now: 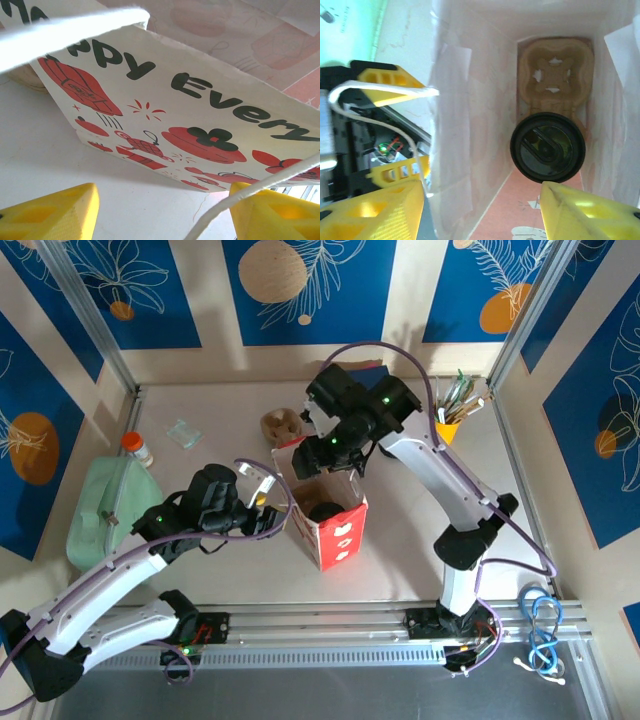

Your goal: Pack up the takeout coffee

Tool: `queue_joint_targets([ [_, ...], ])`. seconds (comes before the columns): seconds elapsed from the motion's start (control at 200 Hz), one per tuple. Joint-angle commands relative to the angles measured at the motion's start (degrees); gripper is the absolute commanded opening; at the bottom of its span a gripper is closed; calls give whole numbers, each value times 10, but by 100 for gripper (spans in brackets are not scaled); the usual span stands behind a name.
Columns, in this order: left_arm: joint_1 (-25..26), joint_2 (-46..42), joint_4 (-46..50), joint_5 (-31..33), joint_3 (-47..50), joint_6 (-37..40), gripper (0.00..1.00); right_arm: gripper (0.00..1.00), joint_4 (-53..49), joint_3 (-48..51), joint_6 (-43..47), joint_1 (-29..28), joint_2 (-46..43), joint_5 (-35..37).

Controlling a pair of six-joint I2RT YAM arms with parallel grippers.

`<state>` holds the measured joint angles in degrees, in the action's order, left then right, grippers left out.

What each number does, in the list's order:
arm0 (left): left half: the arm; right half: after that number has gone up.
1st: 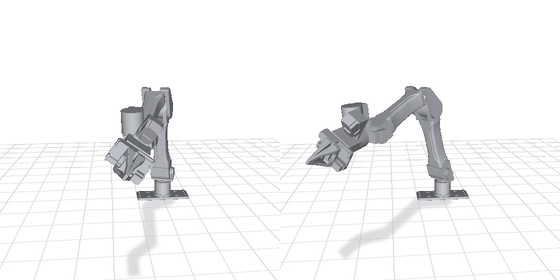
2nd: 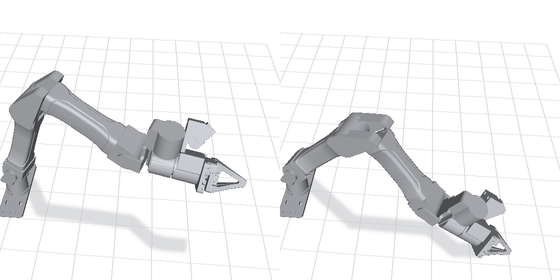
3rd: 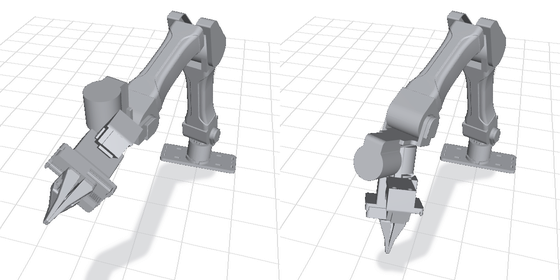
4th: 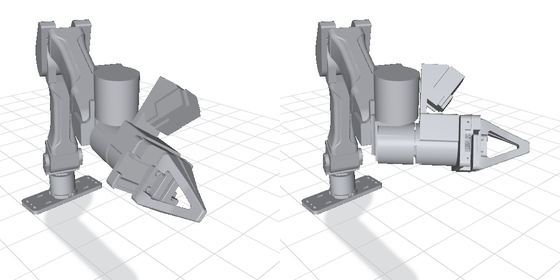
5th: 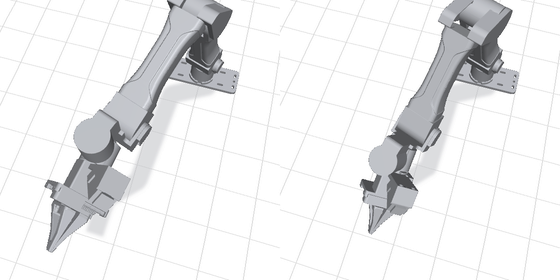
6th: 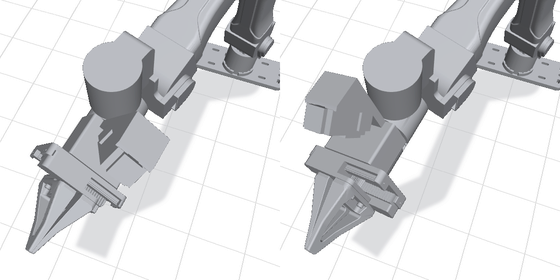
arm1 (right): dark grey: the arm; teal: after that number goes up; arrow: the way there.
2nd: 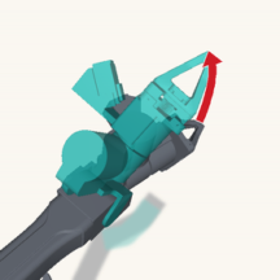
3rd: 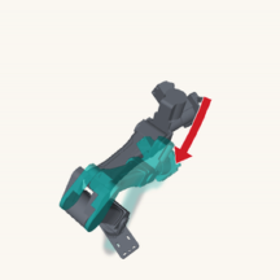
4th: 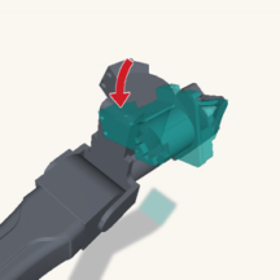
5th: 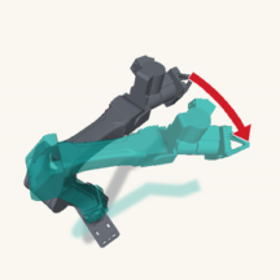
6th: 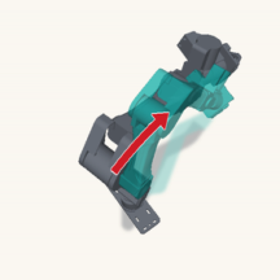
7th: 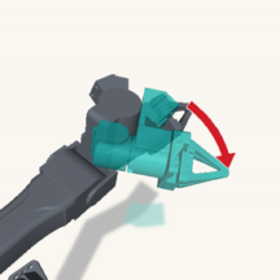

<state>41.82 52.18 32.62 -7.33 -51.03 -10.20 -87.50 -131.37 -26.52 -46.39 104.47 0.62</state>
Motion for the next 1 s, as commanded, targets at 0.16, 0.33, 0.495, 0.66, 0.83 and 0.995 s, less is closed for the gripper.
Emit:
queue_joint_targets([
  [0.16, 6, -6, 15, 3, -5, -3, 69, 63, 30, -21, 15, 51, -48, -75],
  [0.33, 6, -6, 21, -3, -13, -11, 69, 63, 18, -43, 18, 99, -55, -62],
  [0.495, 5, -13, 28, 1, -24, -21, 68, 63, 2, -68, 33, 143, -55, -52],
  [0.66, 5, -8, 49, 41, -38, -29, 68, 63, -15, -70, 48, 201, -57, -30],
  [0.83, 2, 12, 48, 72, -46, -31, 66, 63, -13, -39, 70, 267, -69, -19],
  [0.995, -7, 48, 38, 91, -66, -49, 61, 63, 30, 30, 87, 333, -101, -3],
])
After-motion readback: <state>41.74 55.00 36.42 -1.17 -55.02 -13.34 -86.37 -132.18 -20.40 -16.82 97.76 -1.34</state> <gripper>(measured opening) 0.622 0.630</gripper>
